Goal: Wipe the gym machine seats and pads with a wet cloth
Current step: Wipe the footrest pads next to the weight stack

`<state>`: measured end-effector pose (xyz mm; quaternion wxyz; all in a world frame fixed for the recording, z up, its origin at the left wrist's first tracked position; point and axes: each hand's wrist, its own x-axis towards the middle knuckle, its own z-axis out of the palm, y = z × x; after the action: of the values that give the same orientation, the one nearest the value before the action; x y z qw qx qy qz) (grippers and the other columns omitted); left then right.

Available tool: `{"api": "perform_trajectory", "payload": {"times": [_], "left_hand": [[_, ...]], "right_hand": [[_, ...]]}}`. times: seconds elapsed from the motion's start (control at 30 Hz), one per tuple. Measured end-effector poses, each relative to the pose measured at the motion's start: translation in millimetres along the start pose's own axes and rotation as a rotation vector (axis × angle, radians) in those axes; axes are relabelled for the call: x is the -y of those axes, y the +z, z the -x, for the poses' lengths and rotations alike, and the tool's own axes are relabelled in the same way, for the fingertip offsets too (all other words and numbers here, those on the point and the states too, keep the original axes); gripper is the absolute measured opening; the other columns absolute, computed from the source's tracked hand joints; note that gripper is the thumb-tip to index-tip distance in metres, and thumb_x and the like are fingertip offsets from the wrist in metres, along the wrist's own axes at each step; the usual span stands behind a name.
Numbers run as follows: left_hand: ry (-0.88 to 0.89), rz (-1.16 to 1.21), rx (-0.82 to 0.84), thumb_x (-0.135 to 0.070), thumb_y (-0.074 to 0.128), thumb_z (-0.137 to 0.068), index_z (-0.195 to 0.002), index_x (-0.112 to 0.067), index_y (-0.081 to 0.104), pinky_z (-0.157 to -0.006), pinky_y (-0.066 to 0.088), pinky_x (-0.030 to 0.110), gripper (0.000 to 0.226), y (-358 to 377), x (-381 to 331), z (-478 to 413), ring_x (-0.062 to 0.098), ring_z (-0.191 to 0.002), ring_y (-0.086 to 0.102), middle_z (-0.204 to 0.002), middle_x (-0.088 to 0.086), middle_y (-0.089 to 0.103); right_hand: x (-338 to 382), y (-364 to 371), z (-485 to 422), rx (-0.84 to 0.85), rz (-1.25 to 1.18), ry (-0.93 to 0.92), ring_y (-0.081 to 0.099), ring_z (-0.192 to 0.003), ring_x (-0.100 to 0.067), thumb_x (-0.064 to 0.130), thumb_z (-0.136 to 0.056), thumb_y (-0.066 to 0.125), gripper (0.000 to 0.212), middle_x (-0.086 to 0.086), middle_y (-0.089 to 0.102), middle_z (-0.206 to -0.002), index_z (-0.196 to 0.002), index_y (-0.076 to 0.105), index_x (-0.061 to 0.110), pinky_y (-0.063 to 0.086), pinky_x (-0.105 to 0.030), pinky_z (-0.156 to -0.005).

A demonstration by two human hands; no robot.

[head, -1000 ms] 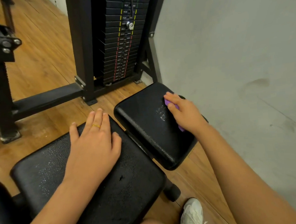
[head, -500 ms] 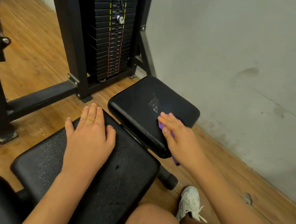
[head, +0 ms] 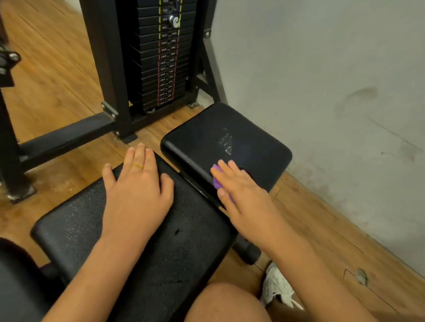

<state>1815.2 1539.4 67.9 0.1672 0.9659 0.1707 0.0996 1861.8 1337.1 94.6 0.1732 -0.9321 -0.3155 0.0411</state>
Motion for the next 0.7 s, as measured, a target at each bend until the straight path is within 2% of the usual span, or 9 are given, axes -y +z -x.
{"api": "perform_trajectory", "payload": {"times": [0.07,0.17,0.3,0.37,0.47,0.53,0.6,0.67,0.7], "left_hand": [[-0.009,-0.005,-0.003,-0.03,0.046,-0.097,-0.147,-0.003,0.039,-0.113,0.02,0.061,0.057,0,4,-1,0.026,-0.147,0.028,-0.157,0.013,0.036],[-0.01,-0.007,0.023,-0.029,0.046,-0.097,-0.146,-0.003,0.04,-0.112,0.021,0.061,0.056,1,8,-2,0.025,-0.147,0.028,-0.156,0.013,0.037],[-0.004,-0.033,0.036,-0.033,0.038,-0.098,-0.146,-0.004,0.04,-0.112,0.022,0.061,0.056,-4,7,3,0.025,-0.147,0.028,-0.157,0.013,0.035],[0.009,-0.043,0.017,-0.036,0.034,-0.095,-0.144,-0.004,0.041,-0.11,0.024,0.063,0.059,-9,5,-1,0.027,-0.146,0.031,-0.155,0.015,0.038],[0.027,-0.048,0.012,-0.031,0.04,-0.098,-0.143,-0.003,0.041,-0.109,0.025,0.064,0.053,-6,1,-3,0.029,-0.146,0.031,-0.155,0.016,0.037],[0.023,-0.045,0.006,-0.028,0.045,-0.098,-0.141,-0.003,0.041,-0.108,0.025,0.064,0.05,-2,0,-2,0.029,-0.145,0.031,-0.155,0.016,0.037],[0.019,-0.046,0.007,-0.027,0.047,-0.097,-0.14,-0.003,0.042,-0.108,0.026,0.065,0.049,0,1,-2,0.029,-0.145,0.031,-0.154,0.016,0.038],[0.009,-0.036,0.005,-0.027,0.047,-0.097,-0.14,-0.002,0.042,-0.108,0.026,0.066,0.05,1,1,-2,0.03,-0.145,0.032,-0.154,0.016,0.039],[0.005,-0.033,0.002,-0.027,0.045,-0.097,-0.14,-0.001,0.042,-0.107,0.026,0.066,0.05,1,1,-2,0.03,-0.144,0.033,-0.154,0.017,0.039]], "right_hand": [[10,6,-27,0.026,0.022,-0.06,0.008,-0.15,-0.011,0.024,-0.107,0.033,0.048,0.004,0.019,-0.163,-0.154,0.027,0.02,0.001,-0.021,-0.117],[19,19,-98,0.086,0.015,-0.135,0.014,-0.15,-0.02,0.018,-0.106,0.036,0.046,-0.006,0.025,-0.161,-0.152,0.032,0.012,0.009,-0.03,-0.119],[35,21,-165,0.114,0.023,-0.122,0.02,-0.147,-0.028,0.016,-0.106,0.034,0.044,-0.011,0.03,-0.158,-0.149,0.036,0.006,0.019,-0.04,-0.118],[29,11,-154,0.089,0.029,-0.163,0.02,-0.148,-0.027,0.016,-0.106,0.035,0.045,-0.011,0.029,-0.159,-0.15,0.035,0.006,0.017,-0.038,-0.118],[-8,-1,-86,0.073,-0.031,-0.166,0.014,-0.15,-0.019,0.019,-0.106,0.037,0.047,-0.004,0.024,-0.162,-0.152,0.033,0.013,0.008,-0.028,-0.119],[-35,-12,-37,0.06,-0.038,-0.116,0.013,-0.149,-0.01,0.023,-0.107,0.036,0.046,0.004,0.023,-0.161,-0.153,0.033,0.019,-0.001,-0.011,-0.115],[-45,-21,-11,0.058,-0.05,-0.063,0.01,-0.149,-0.005,0.025,-0.107,0.036,0.046,0.01,0.022,-0.161,-0.153,0.033,0.023,-0.009,0.001,-0.103],[-36,-16,-20,0.058,-0.018,-0.054,0.011,-0.15,-0.01,0.022,-0.107,0.035,0.046,0.007,0.022,-0.161,-0.153,0.033,0.02,-0.008,-0.002,-0.107],[-27,-11,-35,0.062,0.003,-0.077,0.013,-0.15,-0.014,0.02,-0.106,0.036,0.046,0.003,0.023,-0.162,-0.153,0.033,0.018,-0.003,-0.009,-0.112]]}}
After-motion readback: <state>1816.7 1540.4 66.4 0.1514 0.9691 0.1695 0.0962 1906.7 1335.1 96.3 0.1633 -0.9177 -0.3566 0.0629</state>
